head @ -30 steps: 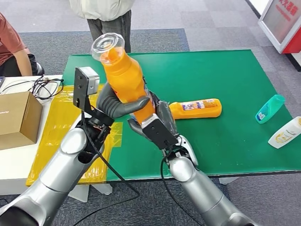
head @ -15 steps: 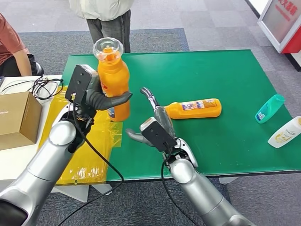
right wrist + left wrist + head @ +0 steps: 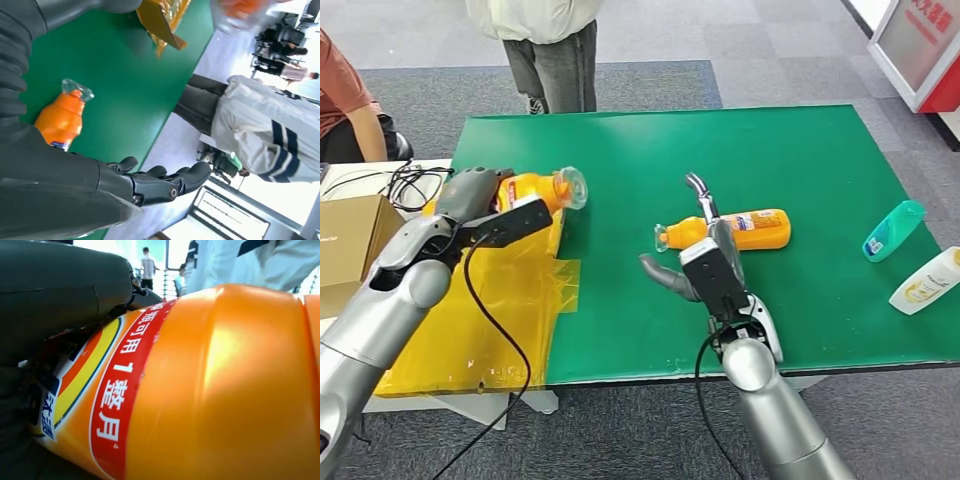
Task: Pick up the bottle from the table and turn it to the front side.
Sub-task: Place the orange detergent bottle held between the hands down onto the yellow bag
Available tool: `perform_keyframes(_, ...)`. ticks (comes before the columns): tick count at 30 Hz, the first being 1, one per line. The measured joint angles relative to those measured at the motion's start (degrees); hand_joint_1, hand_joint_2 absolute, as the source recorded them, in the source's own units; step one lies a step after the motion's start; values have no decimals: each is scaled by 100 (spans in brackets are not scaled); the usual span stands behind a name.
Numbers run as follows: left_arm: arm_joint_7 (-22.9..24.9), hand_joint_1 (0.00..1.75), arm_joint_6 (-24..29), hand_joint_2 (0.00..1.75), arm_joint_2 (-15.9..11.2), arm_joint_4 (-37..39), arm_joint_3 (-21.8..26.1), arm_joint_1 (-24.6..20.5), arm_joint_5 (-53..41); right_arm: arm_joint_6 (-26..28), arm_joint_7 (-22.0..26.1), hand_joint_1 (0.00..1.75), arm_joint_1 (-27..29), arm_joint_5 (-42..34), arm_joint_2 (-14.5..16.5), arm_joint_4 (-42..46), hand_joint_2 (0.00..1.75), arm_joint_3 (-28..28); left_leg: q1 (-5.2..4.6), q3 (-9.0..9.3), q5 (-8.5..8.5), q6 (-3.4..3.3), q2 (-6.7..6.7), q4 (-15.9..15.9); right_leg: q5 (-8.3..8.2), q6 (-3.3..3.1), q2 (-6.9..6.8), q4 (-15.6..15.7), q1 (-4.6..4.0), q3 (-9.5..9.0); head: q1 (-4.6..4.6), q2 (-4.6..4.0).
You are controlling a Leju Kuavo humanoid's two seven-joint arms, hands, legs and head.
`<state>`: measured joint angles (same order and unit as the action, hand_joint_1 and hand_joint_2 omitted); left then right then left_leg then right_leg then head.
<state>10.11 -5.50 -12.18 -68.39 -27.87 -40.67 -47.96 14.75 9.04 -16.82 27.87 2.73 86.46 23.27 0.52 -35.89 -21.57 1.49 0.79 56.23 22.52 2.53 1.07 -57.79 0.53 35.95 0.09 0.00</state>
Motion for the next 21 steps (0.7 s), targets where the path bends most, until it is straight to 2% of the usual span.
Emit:
perform_keyframes(6,-5,175,61,175,-83,319,-70,354,-481,-90,-2,0,67,99,0,412,175,-133,0,-3,-1,-1,0,0,1,1,-2,1,0,0,0,0)
perform_keyframes(17,-55,175,-11,175,-106,453,-94,558,-822,-167,55,0,107,136,2,587,175,-182,0,-3,0,0,0,0,-1,0,-1,1,0,0,-1,0)
perform_keyframes(21,-196,175,123,175,-113,501,-66,709,-1010,-194,92,0,107,146,2,683,175,-180,0,-4,0,0,0,0,-1,0,-2,0,0,0,-1,0)
